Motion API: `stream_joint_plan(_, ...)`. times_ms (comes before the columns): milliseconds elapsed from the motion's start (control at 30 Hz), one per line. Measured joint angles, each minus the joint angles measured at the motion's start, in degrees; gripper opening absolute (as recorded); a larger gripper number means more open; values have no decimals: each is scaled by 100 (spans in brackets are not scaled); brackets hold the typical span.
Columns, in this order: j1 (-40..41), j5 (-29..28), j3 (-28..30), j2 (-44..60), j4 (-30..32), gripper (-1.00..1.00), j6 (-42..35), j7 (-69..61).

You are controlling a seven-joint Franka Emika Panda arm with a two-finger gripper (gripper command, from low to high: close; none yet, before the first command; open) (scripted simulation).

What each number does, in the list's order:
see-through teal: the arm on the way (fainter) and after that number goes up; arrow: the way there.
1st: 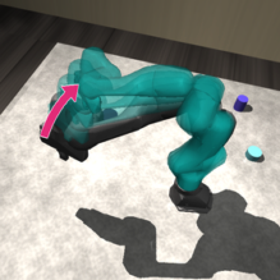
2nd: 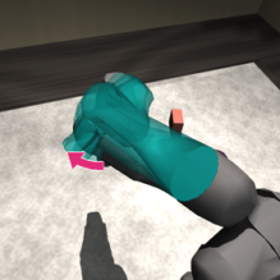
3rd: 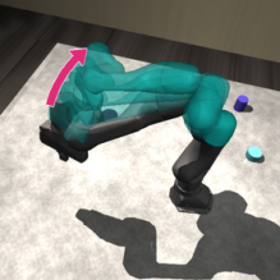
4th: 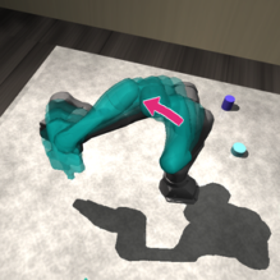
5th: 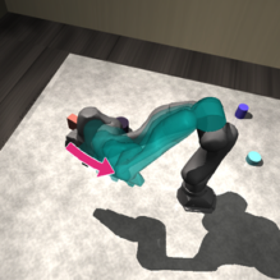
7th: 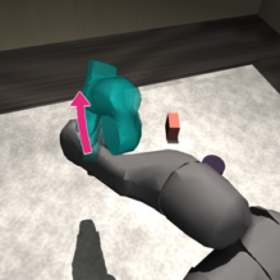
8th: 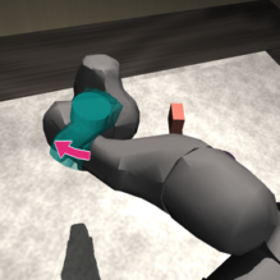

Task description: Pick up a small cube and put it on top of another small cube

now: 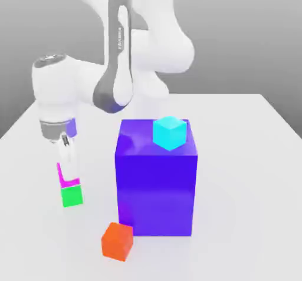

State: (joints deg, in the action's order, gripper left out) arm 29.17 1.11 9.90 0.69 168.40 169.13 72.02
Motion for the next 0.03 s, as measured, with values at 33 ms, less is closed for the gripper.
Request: stream_joint_plan(33,-2,0,0,0,0,100,0,0)
